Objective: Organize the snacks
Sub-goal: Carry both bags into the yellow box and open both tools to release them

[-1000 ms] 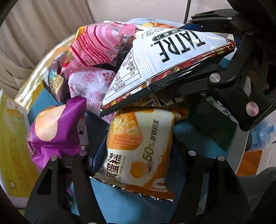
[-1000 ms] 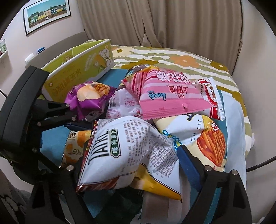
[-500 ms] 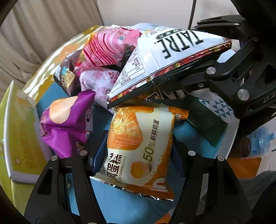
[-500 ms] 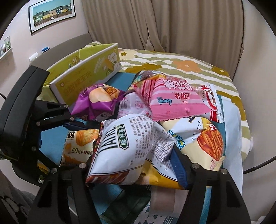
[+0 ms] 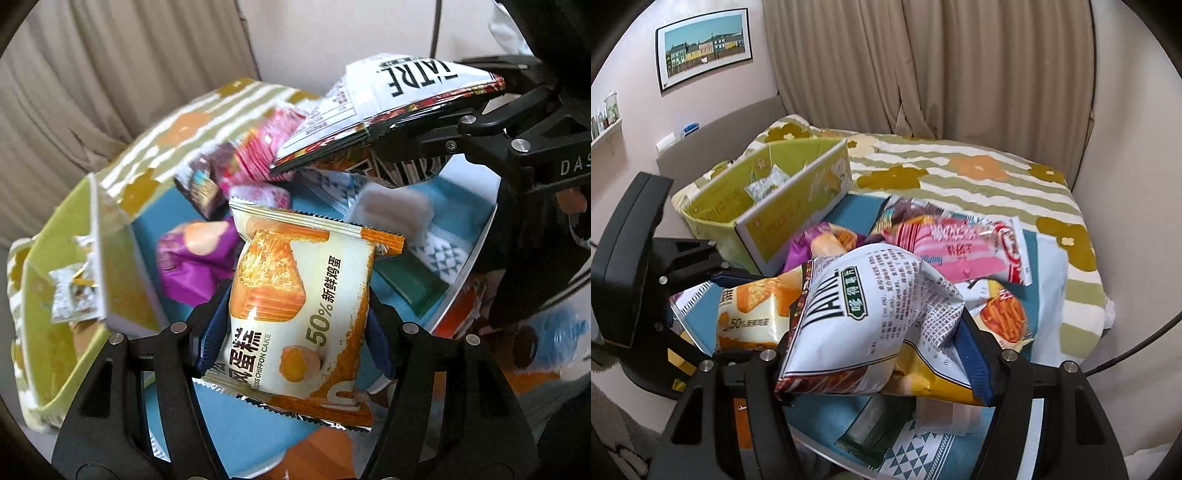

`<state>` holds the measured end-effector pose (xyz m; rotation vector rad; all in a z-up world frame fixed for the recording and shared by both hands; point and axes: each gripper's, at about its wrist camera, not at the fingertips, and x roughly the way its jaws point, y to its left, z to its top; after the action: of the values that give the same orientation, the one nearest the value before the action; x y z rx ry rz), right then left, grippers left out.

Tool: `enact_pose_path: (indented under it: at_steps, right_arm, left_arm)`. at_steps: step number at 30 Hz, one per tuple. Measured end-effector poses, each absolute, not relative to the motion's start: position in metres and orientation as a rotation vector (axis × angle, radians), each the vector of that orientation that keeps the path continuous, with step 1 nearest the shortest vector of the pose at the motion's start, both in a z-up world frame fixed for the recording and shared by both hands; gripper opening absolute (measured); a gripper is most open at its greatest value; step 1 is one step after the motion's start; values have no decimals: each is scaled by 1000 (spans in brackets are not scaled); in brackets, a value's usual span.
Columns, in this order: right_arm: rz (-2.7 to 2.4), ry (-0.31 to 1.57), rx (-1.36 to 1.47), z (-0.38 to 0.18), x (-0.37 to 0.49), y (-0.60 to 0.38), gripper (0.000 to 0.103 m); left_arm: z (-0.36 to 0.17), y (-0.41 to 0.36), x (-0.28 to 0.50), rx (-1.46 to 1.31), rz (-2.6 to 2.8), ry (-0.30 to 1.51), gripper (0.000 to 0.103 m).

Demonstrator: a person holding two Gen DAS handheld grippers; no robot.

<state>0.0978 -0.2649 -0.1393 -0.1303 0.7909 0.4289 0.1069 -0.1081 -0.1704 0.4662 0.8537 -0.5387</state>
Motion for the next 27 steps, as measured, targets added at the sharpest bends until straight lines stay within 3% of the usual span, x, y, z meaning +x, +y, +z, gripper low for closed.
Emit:
enact_pose_path:
  at_steps: [14, 27]
  right_arm:
    - [468, 707, -129, -61, 99, -215, 65]
    - [493, 701, -79, -48, 168, -88, 65]
  left_arm:
    - [-85, -21, 91, 338, -316, 748, 62]
    - [-86, 124, 164, 231, -162, 823, 62]
